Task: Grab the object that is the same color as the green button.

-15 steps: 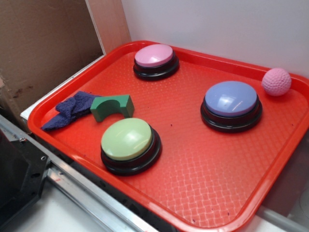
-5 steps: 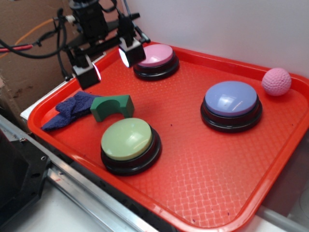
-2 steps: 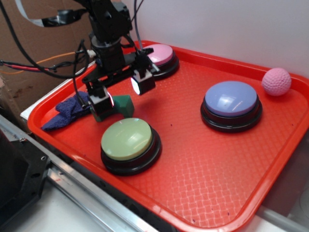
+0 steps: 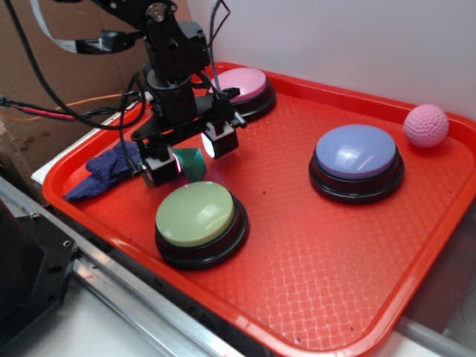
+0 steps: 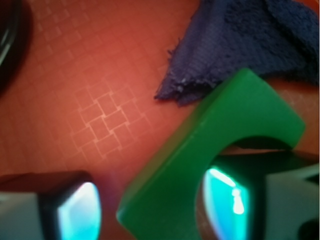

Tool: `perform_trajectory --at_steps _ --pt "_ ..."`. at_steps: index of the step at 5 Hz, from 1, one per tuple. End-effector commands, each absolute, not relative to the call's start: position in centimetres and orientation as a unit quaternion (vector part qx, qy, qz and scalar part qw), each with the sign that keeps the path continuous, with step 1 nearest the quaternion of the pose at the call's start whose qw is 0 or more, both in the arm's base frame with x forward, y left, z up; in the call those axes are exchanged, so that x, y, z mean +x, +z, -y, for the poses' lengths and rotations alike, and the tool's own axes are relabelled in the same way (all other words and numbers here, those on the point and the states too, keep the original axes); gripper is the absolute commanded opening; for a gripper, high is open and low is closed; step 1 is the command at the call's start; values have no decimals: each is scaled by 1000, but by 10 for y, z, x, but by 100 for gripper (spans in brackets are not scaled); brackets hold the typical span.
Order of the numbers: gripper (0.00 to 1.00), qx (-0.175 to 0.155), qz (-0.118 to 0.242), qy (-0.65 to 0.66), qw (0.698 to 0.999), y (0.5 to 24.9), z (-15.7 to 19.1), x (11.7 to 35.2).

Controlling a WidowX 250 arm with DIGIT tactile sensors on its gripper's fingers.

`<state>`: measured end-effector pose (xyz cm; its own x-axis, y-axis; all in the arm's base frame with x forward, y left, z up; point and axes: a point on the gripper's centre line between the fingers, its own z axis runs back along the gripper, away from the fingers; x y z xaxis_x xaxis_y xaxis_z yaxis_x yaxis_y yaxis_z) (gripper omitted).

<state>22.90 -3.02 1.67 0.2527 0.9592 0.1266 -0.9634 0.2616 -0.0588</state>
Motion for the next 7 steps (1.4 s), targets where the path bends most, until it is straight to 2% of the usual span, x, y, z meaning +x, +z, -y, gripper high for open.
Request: perform_trajectory --at_steps 1,2,3,4,5,6,7 --pt "0 12 67 575 815 30 15 233" --pt "0 23 42 522 852 49 10 238" --pt "0 9 36 445 895 75 5 243" --pt "0 -19 51 331 942 112 10 247" --pt "0 -49 65 243 966 139 14 243" --pt "0 -66 78 149 984 168 21 234" --pt "0 -67 85 125 986 175 25 231"
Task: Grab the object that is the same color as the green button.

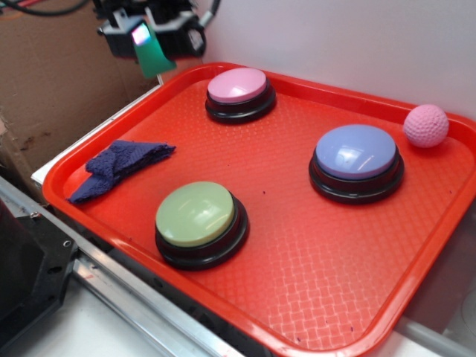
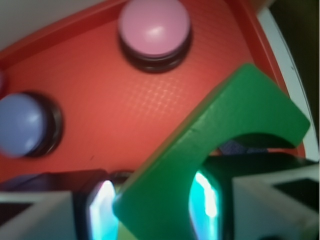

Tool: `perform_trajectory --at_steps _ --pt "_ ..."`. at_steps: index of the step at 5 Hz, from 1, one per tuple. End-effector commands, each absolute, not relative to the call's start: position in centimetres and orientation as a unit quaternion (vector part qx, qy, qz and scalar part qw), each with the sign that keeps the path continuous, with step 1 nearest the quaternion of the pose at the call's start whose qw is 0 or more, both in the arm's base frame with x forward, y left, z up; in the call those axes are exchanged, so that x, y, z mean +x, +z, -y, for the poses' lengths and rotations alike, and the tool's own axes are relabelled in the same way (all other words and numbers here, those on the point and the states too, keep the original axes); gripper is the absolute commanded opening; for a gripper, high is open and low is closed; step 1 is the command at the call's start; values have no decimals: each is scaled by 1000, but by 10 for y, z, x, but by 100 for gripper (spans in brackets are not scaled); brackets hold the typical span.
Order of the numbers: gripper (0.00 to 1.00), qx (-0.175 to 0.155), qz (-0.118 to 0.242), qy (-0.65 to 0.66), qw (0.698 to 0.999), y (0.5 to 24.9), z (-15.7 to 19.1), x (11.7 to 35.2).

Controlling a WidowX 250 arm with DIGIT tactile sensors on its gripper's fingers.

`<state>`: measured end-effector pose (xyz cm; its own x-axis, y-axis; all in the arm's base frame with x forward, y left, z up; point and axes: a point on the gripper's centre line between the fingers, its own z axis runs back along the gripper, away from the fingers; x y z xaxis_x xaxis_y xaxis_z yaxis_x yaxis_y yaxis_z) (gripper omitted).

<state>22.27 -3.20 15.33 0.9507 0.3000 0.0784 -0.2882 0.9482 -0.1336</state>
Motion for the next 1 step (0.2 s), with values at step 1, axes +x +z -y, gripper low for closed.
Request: perform_trajectory --at_steps 1 --pt "0 -52 88 102 989 171 30 229"
